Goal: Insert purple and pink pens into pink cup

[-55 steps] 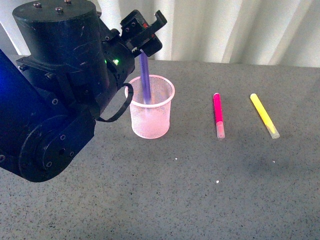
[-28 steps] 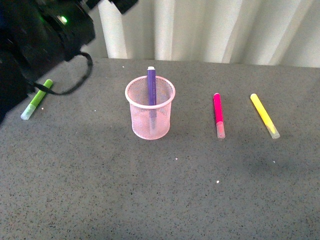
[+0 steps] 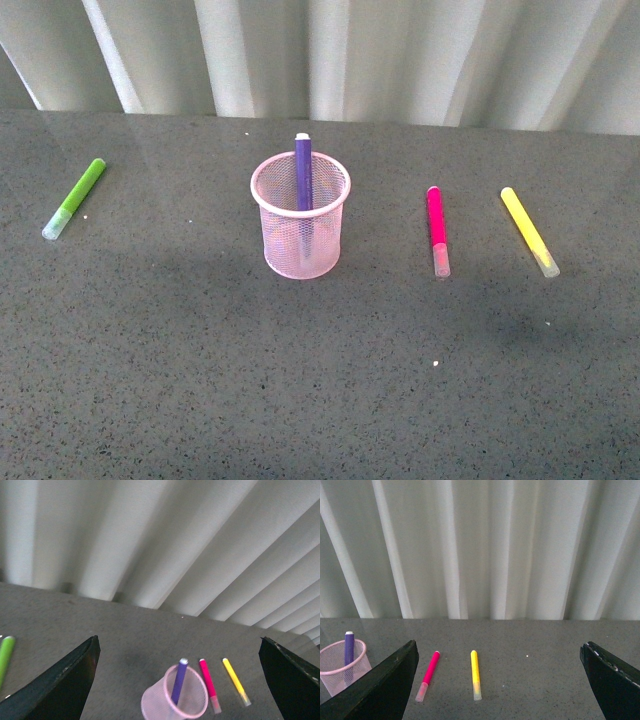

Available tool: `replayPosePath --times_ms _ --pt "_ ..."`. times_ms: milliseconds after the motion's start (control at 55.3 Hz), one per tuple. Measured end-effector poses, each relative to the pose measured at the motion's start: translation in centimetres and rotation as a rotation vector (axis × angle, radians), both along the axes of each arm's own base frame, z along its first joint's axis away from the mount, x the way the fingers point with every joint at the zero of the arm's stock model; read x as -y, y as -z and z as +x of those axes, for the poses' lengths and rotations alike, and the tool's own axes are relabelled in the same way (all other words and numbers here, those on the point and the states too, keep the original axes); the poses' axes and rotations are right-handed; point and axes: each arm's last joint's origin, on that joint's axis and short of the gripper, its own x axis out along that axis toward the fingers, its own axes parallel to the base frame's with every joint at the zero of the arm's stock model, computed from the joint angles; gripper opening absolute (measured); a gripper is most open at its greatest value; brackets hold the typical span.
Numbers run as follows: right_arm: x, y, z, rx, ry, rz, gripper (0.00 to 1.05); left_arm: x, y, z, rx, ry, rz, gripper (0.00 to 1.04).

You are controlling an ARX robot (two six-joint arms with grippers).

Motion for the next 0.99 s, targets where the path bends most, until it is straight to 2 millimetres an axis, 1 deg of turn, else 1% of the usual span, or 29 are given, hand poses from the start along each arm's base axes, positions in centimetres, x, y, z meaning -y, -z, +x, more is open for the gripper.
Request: replayPosePath --times_ms 18,108,181,289,416,488,542,561,579,615,651,687,759,796,850,904,995 --pt "0.0 0.0 0.0 0.000 0.000 0.000 0.98 -0.2 0.0 -0.2 0.001 -0.003 0.003 0.98" --pt "0.0 0.0 0.0 0.000 0.000 0.000 0.98 -3.0 0.1 -3.0 -0.005 -0.058 0.023 0.98" --pt "0.0 0.0 0.0 0.000 0.000 0.000 0.98 -4.6 0.2 -4.8 0.007 -0.092 0.028 0.98" --pt "0.0 0.0 0.0 0.000 0.000 0.000 0.98 -5.9 0.5 -6.6 0.005 -0.116 0.025 0.98" --pt "0.0 0.0 0.0 0.000 0.000 0.000 0.98 -6.3 1.2 -7.4 -0.009 -0.121 0.020 0.98" --pt "0.0 0.0 0.0 0.000 0.000 0.000 0.98 -5.8 2.1 -7.6 0.087 -0.245 0.178 0.87" --pt "0.0 0.0 0.0 0.000 0.000 0.000 0.98 -4.5 2.9 -8.3 0.171 -0.327 0.298 0.74" --pt "0.0 0.0 0.0 0.000 0.000 0.000 0.98 -4.2 3.0 -8.5 0.178 -0.335 0.311 0.71" --pt "0.0 0.0 0.0 0.000 0.000 0.000 0.98 -3.8 3.2 -8.7 0.190 -0.345 0.329 0.66" --pt "0.0 0.0 0.0 0.000 0.000 0.000 0.98 -3.0 3.6 -9.1 0.202 -0.348 0.350 0.57" --pt "0.0 0.0 0.0 0.000 0.000 0.000 0.98 -2.7 3.8 -9.2 0.205 -0.347 0.359 0.51" --pt "0.0 0.0 0.0 0.000 0.000 0.000 0.98 -2.2 4.2 -9.5 0.213 -0.342 0.368 0.43" --pt "0.0 0.0 0.0 0.000 0.000 0.000 0.98 -1.8 4.7 -9.7 0.205 -0.339 0.372 0.33" --pt "0.0 0.0 0.0 0.000 0.000 0.000 0.98 -1.4 5.2 -10.1 0.192 -0.339 0.373 0.24" --pt "0.0 0.0 0.0 0.000 0.000 0.000 0.98 -1.0 5.3 -10.4 0.189 -0.341 0.376 0.15" --pt "0.0 0.0 0.0 0.000 0.000 0.000 0.98 -0.5 5.7 -10.8 0.210 -0.345 0.379 0.04" --pt "0.0 0.0 0.0 0.000 0.000 0.000 0.98 -0.1 6.0 -11.2 0.210 -0.341 0.383 0.04"
